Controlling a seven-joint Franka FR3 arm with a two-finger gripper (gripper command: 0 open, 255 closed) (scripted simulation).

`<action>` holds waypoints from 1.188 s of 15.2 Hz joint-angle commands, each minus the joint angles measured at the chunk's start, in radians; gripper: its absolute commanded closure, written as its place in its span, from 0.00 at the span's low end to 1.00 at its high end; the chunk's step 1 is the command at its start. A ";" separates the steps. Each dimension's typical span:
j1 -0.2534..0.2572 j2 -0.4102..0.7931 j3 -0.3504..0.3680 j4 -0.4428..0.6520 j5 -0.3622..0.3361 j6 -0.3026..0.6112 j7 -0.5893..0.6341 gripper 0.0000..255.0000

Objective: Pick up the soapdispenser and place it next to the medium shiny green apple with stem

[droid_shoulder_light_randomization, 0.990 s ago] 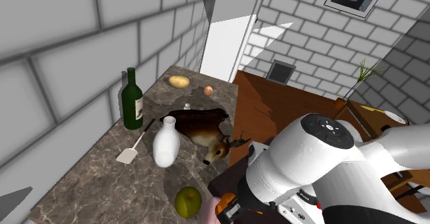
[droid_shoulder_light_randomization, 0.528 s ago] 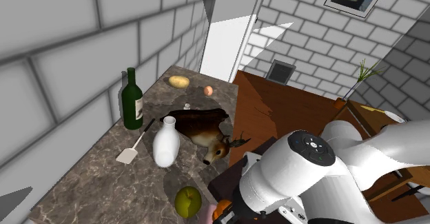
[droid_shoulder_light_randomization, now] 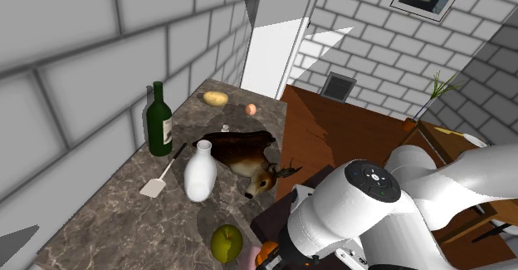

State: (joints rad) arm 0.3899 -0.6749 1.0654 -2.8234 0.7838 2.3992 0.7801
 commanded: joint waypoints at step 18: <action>0.066 -0.145 -0.135 0.034 -0.063 -0.192 0.019 0.00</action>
